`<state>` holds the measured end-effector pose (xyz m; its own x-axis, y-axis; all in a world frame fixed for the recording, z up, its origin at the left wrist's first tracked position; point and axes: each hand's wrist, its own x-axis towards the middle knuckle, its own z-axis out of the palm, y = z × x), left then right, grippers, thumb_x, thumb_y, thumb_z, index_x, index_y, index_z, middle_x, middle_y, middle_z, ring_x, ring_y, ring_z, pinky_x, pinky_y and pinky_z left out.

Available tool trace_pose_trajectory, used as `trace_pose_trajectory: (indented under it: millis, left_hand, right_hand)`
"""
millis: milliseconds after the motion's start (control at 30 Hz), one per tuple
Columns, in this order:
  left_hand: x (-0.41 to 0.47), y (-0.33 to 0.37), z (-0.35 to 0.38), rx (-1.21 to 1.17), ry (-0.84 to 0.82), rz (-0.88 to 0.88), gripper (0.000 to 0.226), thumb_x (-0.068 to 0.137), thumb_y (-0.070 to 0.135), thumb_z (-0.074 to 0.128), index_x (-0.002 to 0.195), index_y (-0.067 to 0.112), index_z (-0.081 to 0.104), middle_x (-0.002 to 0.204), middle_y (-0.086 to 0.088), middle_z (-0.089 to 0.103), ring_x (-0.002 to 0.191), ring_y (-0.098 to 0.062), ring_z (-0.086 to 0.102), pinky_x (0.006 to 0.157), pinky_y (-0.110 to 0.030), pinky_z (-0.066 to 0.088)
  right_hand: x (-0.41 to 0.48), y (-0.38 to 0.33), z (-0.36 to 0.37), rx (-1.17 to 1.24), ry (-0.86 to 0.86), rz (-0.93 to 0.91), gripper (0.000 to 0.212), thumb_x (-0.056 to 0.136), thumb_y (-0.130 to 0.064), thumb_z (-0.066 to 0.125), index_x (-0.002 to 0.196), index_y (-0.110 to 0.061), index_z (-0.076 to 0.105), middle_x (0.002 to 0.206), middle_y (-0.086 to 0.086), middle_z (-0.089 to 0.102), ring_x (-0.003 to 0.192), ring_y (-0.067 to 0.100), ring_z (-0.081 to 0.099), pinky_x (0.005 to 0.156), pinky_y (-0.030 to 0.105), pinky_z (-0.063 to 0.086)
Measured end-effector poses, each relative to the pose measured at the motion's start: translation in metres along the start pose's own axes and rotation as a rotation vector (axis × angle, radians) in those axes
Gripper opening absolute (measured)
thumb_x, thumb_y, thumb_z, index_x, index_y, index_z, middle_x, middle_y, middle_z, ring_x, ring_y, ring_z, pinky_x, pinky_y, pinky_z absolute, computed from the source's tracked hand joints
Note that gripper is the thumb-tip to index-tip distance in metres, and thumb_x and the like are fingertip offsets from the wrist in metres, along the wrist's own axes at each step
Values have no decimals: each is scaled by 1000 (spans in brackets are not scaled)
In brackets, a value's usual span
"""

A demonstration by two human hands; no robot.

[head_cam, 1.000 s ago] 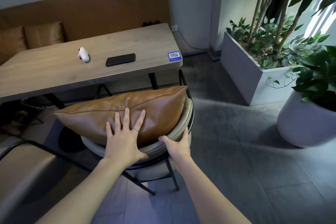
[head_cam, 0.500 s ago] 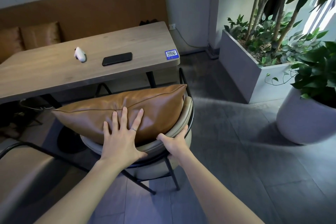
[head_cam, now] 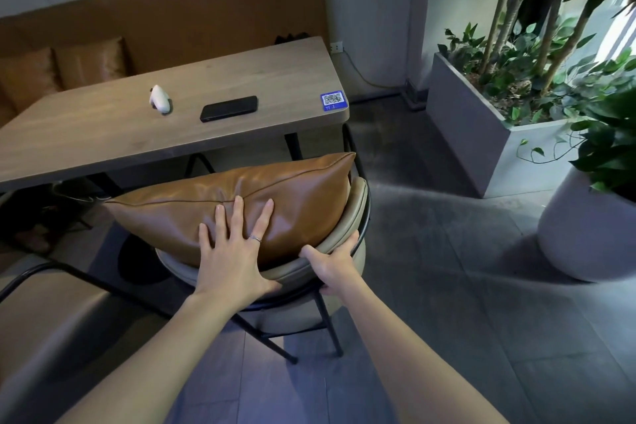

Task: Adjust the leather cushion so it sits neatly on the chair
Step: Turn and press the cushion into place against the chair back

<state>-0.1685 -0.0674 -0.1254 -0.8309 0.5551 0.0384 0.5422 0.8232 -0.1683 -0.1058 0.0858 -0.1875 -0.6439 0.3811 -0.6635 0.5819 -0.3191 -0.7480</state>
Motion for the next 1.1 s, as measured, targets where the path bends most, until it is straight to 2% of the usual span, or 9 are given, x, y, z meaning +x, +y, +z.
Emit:
trace_pose_trajectory:
  millis: [100,300,500,600,700,800,900,967,1100]
  left_hand:
    - [1,1,-1,2,-10,-6,146,61,78,74,143,41,-41,165,-15,-25,151,-43,-13,120,-61,4]
    - [0,3,-2,9,-18,-11,147,60,78,75,143,41,-41,164,-15,-25,151,-43,-13,120,-61,4]
    - [2,3,-2,28,-27,-20,148,59,80,74,143,40,-41,165,-16,-24,151,-44,-11,120,-62,5]
    - [-3,10,-7,56,-56,-43,145,64,76,74,144,38,-40,164,-17,-24,151,-46,-11,120,-62,6]
    - [-11,20,-17,25,-90,-67,138,73,66,75,148,34,-35,165,-20,-19,151,-48,-7,119,-63,12]
    - [-22,21,-37,-12,-130,-35,112,87,55,67,157,30,-17,167,-19,-2,152,-45,4,119,-58,20]
    - [-35,13,-65,-41,-113,26,67,94,46,54,154,24,33,159,-9,33,145,-30,28,112,-52,30]
    - [-48,4,-87,-75,-79,4,47,96,43,51,138,22,56,145,-3,52,134,-25,43,105,-48,33]
    - [-77,-20,-137,-102,-11,-77,40,96,42,50,129,23,63,130,0,64,122,-24,54,102,-46,36]
  right_hand:
    - [0,1,-2,10,-3,0,130,80,-37,77,153,-38,-31,119,7,39,99,29,48,81,45,55]
    - [-5,1,-7,58,-15,6,134,77,-39,84,154,-43,-26,155,9,35,129,36,48,92,49,56]
    - [-3,6,-6,-18,7,-34,150,50,-65,83,153,-46,-24,159,6,36,135,36,47,108,55,47]
    - [-14,5,-9,-123,35,-49,138,67,-68,79,157,-35,-20,161,10,36,137,37,47,111,52,44]
    - [-28,3,-15,-349,101,-107,110,83,-66,67,162,-16,10,159,12,39,141,34,43,110,45,42]
    - [-50,-6,-23,-651,175,-185,67,88,-62,60,133,-12,52,127,8,61,114,30,60,89,40,52]
    - [-77,-26,-26,-800,230,-275,41,89,-51,58,105,-13,62,102,5,66,95,30,63,88,43,55]
    - [-102,-43,-22,-871,238,-347,37,89,-47,57,103,-13,63,101,7,67,93,32,64,88,44,55]
    - [-157,-74,-3,-1009,252,-562,43,93,-44,59,124,-14,63,117,7,69,106,32,65,91,44,54]
